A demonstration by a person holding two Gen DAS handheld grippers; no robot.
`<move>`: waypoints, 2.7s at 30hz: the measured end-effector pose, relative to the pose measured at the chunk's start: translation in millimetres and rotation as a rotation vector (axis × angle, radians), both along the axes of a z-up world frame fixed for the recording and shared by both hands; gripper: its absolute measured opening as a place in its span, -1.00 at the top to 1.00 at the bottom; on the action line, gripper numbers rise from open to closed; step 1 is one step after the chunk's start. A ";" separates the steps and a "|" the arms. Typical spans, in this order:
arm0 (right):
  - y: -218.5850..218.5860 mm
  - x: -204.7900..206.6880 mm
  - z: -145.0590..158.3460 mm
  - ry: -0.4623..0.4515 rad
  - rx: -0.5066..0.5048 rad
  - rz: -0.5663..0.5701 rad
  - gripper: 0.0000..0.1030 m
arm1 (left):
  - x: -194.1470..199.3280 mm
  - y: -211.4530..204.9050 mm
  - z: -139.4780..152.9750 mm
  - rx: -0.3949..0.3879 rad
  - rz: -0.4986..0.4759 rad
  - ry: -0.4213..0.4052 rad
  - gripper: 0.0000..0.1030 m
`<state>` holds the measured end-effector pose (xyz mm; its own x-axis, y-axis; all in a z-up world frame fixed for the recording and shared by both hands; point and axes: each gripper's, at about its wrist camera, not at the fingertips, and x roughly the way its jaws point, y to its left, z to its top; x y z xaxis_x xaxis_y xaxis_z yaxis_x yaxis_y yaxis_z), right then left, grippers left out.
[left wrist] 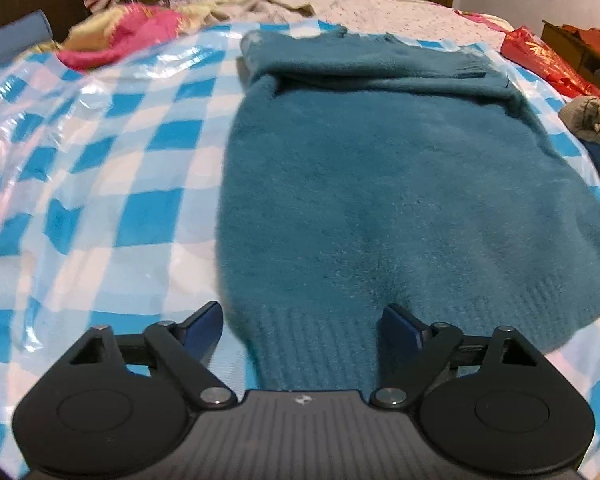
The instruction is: Fold small clothes
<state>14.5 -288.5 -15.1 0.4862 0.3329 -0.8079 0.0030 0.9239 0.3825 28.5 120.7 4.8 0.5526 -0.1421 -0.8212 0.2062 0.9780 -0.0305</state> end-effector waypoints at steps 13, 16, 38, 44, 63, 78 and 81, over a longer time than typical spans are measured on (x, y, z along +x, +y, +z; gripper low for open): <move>-7.1 8.2 -10.4 0.005 0.116 0.003 0.16 | 21.1 8.7 -7.4 -0.087 0.037 0.100 -0.20; -13.2 8.3 -13.7 0.023 0.138 -0.027 0.51 | 22.1 11.2 -5.7 -0.132 0.036 0.122 0.12; -40.0 -41.5 24.4 0.027 0.501 -0.155 0.78 | -21.9 37.4 18.1 -0.508 0.098 0.174 0.62; -40.4 -40.1 49.8 -0.029 0.623 -0.175 0.78 | -24.4 40.3 39.7 -0.695 0.091 0.116 0.62; -47.0 232.6 56.5 -0.311 0.405 -0.335 0.79 | 258.5 11.1 30.3 -0.576 0.206 -0.113 0.61; -52.4 253.6 40.6 -0.262 0.497 -0.362 0.34 | 277.3 25.7 12.5 -0.698 0.343 -0.014 0.43; -53.4 255.5 50.7 -0.298 0.498 -0.370 0.29 | 277.4 23.9 17.5 -0.708 0.348 -0.024 0.36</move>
